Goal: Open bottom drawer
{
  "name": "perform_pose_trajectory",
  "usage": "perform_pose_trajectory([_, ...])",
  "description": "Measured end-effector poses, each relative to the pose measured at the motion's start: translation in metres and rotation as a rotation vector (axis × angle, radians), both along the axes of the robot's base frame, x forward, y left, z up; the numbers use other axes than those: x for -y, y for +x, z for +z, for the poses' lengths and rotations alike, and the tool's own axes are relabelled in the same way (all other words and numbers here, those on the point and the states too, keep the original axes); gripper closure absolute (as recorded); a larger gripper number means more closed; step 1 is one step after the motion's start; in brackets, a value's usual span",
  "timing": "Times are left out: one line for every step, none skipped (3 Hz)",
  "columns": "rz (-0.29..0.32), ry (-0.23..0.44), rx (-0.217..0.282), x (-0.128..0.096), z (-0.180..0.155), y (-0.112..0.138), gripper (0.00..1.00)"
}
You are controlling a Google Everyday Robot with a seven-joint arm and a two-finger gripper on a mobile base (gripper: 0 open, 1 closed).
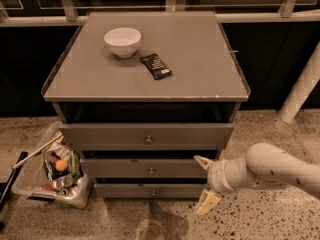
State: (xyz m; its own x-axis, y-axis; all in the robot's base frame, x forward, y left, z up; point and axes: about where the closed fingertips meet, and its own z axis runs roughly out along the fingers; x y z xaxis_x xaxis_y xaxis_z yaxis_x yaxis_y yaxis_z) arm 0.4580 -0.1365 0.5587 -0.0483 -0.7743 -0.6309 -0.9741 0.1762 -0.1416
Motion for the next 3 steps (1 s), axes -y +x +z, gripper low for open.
perform_pose_trajectory([-0.028, 0.014, -0.022, 0.0, -0.058, -0.003, 0.0])
perform_pose_trajectory([-0.05, 0.034, -0.026, -0.001, -0.102, -0.002, 0.0])
perform_pose_trajectory([-0.062, 0.036, -0.026, -0.01, -0.138, 0.009, 0.0])
